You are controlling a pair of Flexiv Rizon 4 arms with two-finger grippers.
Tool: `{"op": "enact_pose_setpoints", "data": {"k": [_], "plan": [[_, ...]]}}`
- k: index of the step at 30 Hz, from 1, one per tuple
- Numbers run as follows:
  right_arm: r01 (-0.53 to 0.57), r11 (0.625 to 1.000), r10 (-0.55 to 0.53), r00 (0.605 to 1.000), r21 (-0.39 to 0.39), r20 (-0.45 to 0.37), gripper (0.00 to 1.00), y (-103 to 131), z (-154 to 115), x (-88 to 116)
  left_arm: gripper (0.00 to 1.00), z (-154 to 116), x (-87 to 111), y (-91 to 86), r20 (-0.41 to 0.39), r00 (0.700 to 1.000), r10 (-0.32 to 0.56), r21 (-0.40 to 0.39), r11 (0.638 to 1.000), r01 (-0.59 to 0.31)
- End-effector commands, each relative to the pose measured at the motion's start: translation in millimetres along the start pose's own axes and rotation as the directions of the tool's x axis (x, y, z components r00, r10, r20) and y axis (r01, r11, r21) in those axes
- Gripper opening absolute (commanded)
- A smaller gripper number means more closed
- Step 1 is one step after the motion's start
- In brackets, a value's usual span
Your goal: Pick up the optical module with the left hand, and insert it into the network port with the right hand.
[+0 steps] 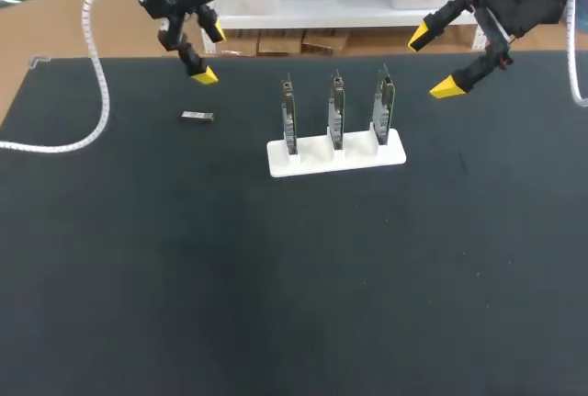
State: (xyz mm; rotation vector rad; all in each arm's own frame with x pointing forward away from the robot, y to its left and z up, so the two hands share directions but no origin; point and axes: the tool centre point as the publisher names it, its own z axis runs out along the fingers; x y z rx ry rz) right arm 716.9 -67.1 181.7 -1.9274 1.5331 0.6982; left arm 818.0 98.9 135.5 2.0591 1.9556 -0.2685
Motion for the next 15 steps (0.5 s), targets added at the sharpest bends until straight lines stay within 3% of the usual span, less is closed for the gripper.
{"op": "enact_pose_setpoints", "data": {"k": [1, 6, 12, 15], "plan": [[0.002, 1.000, -0.002, 1.000, -0.002, 0.002, 1.00, -1, 0, 1, 1.00, 2, 21.2, 12.7, -0.045, 0.998, -0.042, 0.010, 0.999, 0.042], [0.002, 1.000, -0.002, 1.000, -0.002, 0.002, 1.00, -1, 0, 1, 1.00, 14, 41.7, 9.2, -0.029, 0.999, -0.046, 0.014, 0.999, 0.046], [0.002, 1.000, -0.002, 1.000, -0.002, 0.002, 1.00, -1, 0, 1, 1.00, 40, 64.7, 0.8, -0.117, 0.993, 0.012, 0.035, 0.999, -0.008], [0.002, 1.000, -0.002, 1.000, -0.002, 0.002, 1.00, -1, 0, 1, 1.00, 52, 77.5, -1.4, -0.140, 0.990, -0.006, 0.060, 0.998, 0.014]]}}
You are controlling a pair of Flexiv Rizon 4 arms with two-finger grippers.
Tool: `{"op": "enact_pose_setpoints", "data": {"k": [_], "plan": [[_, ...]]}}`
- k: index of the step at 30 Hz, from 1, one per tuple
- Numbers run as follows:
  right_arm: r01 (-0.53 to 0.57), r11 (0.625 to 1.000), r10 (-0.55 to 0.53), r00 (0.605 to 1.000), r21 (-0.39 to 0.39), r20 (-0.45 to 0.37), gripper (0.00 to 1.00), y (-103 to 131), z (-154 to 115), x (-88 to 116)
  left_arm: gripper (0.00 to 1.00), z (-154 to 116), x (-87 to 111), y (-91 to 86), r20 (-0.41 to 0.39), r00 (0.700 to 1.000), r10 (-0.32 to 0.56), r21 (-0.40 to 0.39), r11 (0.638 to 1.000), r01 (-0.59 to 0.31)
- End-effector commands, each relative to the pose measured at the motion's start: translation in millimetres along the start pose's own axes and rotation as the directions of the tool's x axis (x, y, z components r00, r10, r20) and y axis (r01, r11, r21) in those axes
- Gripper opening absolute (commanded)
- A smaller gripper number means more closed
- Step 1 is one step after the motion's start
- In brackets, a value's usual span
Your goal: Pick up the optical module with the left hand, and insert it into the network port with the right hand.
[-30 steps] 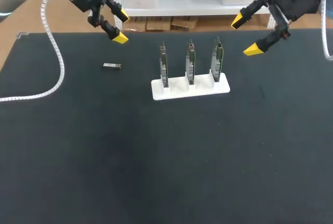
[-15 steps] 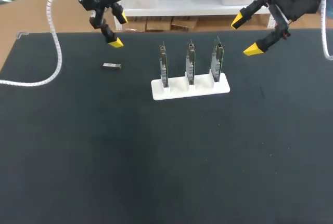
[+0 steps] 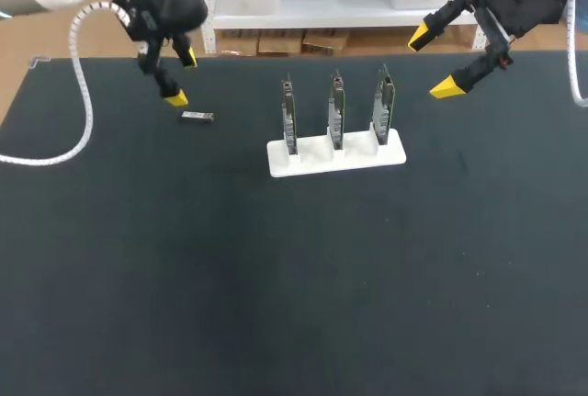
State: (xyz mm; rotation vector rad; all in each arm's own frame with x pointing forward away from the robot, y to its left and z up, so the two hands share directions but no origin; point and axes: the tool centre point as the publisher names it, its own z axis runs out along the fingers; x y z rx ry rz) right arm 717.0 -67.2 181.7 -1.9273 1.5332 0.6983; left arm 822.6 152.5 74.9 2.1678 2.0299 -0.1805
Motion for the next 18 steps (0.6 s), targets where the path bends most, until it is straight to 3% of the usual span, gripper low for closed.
{"op": "enact_pose_setpoints", "data": {"k": [1, 9, 18], "plan": [[0.002, 1.000, -0.002, 1.000, -0.002, 0.002, 1.00, -1, 0, 1, 1.00, 16, 8.0, 2.0, 0.000, 0.999, -0.032, 0.023, 0.999, 0.032], [0.002, 1.000, -0.002, 1.000, -0.002, 0.002, 1.00, -1, 0, 1, 1.00, 38, 20.3, 7.9, -0.024, 0.999, -0.025, 0.042, 0.999, 0.026], [0.002, 1.000, -0.002, 1.000, -0.002, 0.002, 1.00, -1, 0, 1, 1.00, 46, 15.1, 17.1, -0.034, 0.999, -0.010, 0.055, 0.998, 0.012]]}}
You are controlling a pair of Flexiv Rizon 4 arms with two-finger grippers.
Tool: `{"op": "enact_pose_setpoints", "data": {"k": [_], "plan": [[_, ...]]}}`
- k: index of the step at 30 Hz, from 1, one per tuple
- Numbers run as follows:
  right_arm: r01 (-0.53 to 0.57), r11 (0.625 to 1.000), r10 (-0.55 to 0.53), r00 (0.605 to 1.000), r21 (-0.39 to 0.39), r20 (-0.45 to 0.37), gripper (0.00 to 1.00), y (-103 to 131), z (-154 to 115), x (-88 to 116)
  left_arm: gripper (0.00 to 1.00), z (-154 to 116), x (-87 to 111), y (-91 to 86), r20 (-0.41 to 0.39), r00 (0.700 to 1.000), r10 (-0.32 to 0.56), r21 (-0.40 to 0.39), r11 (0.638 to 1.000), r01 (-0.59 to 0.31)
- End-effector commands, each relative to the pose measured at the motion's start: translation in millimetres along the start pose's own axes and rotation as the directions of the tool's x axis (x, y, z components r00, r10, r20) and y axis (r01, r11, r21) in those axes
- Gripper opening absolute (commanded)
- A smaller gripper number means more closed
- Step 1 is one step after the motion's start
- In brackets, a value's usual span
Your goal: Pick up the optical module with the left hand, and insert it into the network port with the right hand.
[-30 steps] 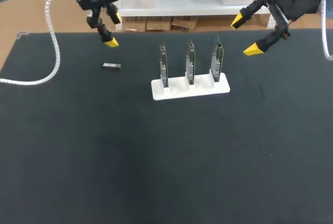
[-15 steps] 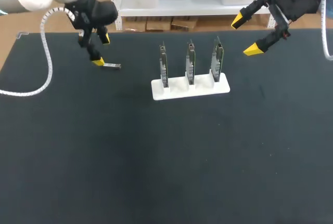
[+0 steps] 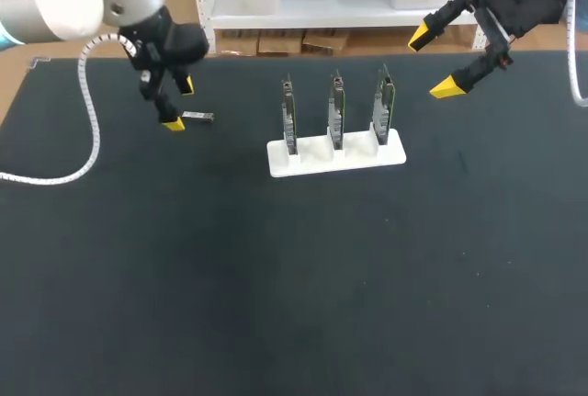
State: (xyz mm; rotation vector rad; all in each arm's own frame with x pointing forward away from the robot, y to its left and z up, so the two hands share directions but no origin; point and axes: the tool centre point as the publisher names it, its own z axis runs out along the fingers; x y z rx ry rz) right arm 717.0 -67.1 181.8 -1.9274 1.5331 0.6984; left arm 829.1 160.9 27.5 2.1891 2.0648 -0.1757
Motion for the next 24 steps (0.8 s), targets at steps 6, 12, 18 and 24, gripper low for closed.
{"op": "enact_pose_setpoints", "data": {"k": [6, 12, 18, 24], "plan": [[0.002, 1.000, -0.002, 1.000, -0.001, 0.002, 1.00, -1, 0, 1, 1.00, 1, -3.2, 13.0, -0.004, 1.000, -0.001, 0.031, 1.000, 0.001], [0.002, 1.000, -0.002, 1.000, -0.001, 0.002, 1.00, -1, 0, 1, 1.00, 1, -3.2, 13.0, -0.004, 1.000, -0.001, 0.031, 1.000, 0.001], [0.002, 1.000, -0.002, 1.000, -0.001, 0.002, 1.00, -1, 0, 1, 1.00, -9, -14.5, 3.4, -0.050, 0.998, 0.045, -0.023, 0.999, -0.046], [0.002, 1.000, -0.002, 1.000, -0.001, 0.002, 1.00, -1, 0, 1, 1.00, -14, -15.6, -8.0, -0.221, 0.972, 0.081, -0.068, 0.993, -0.098]]}}
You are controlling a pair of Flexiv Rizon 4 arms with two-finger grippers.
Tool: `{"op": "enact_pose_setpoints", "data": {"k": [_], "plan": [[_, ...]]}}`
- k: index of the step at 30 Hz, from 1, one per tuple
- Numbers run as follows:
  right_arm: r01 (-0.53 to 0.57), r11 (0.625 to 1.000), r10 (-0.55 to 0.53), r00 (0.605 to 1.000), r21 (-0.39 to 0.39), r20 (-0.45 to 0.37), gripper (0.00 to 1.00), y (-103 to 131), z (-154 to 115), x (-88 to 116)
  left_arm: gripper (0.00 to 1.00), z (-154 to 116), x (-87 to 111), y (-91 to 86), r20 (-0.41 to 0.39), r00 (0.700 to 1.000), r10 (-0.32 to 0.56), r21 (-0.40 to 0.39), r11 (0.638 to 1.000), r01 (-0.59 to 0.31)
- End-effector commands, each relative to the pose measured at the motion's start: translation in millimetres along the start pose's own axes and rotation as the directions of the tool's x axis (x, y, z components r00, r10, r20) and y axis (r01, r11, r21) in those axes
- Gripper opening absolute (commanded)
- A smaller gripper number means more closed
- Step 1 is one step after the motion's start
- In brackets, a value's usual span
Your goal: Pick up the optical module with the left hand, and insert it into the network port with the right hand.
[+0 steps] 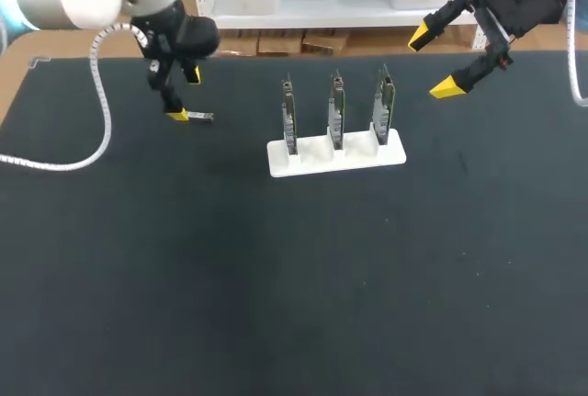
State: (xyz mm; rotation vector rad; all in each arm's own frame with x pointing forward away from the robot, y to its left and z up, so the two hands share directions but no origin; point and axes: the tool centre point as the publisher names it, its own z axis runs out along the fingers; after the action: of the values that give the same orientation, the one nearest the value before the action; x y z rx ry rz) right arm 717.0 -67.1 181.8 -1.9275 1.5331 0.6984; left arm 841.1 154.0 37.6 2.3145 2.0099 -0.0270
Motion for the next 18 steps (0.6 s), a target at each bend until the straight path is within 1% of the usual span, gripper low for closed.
{"op": "enact_pose_setpoints", "data": {"k": [1, 3, 8, 9, 10, 14, 18], "plan": [[0.002, 1.000, -0.002, 1.000, -0.001, 0.002, 1.00, -1, 0, 1, 1.00, -6, -7.8, -20.7, -0.137, 0.991, 0.002, -0.049, 0.999, -0.008], [0.002, 1.000, -0.002, 1.000, -0.001, 0.002, 1.00, -1, 0, 1, 1.00, -5, -5.3, -22.2, -0.131, 0.991, -0.005, -0.030, 1.000, 0.001], [0.002, 1.000, -0.002, 1.000, -0.001, 0.002, 1.00, -1, 0, 1, 1.00, 0, 0.9, -24.5, -0.127, 0.992, -0.016, -0.015, 1.000, 0.014], [0.002, 1.000, -0.002, 1.000, -0.001, 0.002, 1.00, -1, 0, 1, 1.00, 2, 2.9, -24.2, -0.119, 0.993, -0.020, -0.015, 1.000, 0.018], [0.002, 1.000, -0.002, 1.000, -0.001, 0.002, 1.00, -1, 0, 1, 1.00, 3, 6.0, -23.5, -0.081, 0.997, -0.018, -0.018, 1.000, 0.017], [0.002, 1.000, -0.002, 1.000, -0.001, 0.002, 1.00, -1, 0, 1, 1.00, 13, 21.5, -14.6, -0.061, 0.996, -0.060, 0.004, 0.998, 0.061], [0.002, 1.000, -0.002, 1.000, -0.001, 0.002, 1.00, -1, 0, 1, 1.00, 15, 28.8, -5.6, -0.077, 0.994, -0.081, 0.005, 0.997, 0.082]]}}
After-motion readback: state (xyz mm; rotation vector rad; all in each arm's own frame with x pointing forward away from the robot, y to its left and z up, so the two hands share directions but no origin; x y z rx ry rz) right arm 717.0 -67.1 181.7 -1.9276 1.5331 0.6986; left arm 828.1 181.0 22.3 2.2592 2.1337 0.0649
